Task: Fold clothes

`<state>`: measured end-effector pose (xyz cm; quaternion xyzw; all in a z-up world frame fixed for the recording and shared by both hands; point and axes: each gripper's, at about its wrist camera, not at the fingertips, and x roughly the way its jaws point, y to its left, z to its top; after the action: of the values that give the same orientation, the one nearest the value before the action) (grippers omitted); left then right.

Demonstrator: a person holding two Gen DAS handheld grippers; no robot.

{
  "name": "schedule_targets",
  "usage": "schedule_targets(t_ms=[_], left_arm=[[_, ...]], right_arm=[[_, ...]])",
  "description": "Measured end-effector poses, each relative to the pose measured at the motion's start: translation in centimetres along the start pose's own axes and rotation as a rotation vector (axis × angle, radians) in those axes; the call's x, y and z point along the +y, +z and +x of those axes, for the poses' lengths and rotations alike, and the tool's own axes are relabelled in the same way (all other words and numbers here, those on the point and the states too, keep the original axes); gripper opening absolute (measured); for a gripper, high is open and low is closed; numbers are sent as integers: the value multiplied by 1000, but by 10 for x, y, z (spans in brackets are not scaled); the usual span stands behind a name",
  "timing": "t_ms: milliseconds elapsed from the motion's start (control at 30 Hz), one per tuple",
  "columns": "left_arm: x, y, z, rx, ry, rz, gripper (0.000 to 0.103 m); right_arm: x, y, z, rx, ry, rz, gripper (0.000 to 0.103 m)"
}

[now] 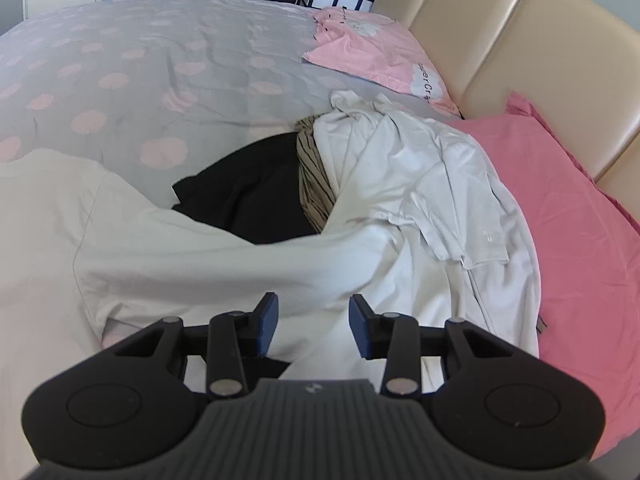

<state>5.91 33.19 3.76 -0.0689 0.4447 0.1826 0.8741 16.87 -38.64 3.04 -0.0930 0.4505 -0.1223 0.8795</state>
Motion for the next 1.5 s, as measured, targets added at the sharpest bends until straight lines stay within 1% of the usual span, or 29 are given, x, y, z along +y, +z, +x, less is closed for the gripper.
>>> schedule_targets(t_ms=[67,167,233,267,400,433,500,533,567,633,733,800,867,967,1133,1233,1367,1433,1500], left_arm=[[8,21,6,-37,66,-10,2],[23,34,15,-63,135,-24,2],[34,36,28,-70,147,-53,2],[36,37,33,-77,159,-52,2],[29,33,48,-78,194,12,2],[28,33,48,-77,197,13,3],[22,31,45,-74,200,23,15],[18,29,42,-71,201,31,26],[14,28,40,-69,203,39,35],[7,25,34,-63,203,57,39],[-11,19,20,-48,138,106,39],[-25,16,13,-40,69,133,39],[-41,14,8,-32,3,158,39],[-66,17,7,-41,-80,201,39],[-104,34,17,-40,-164,265,39],[-123,49,24,-53,-199,294,39],[-149,63,35,-89,-180,383,39],[-157,70,46,-88,-179,401,39],[-166,76,57,-87,-177,418,39]], right_arm=[[-1,-5,-2,6,2,1,42],[-3,-13,-4,12,5,-8,43],[-4,-19,-4,20,10,-11,44],[-5,-23,-4,26,12,-12,44],[-4,-36,-5,50,30,-7,46],[-4,-38,-5,55,42,-4,47],[-1,-41,-4,62,61,-4,47],[2,-42,-4,63,67,-10,47],[4,-42,-4,60,71,-20,48],[8,-40,-4,54,78,-35,48],[9,-35,-5,42,90,-36,52],[9,-32,-4,38,100,-30,57],[9,-28,0,38,104,-25,57],[10,-24,3,39,110,-18,57],[14,-15,7,12,148,-18,57],[20,-9,9,-15,163,-37,57],[29,1,18,-26,187,-60,57],[33,6,25,-26,205,-74,57],[42,12,31,-36,204,-118,57]])
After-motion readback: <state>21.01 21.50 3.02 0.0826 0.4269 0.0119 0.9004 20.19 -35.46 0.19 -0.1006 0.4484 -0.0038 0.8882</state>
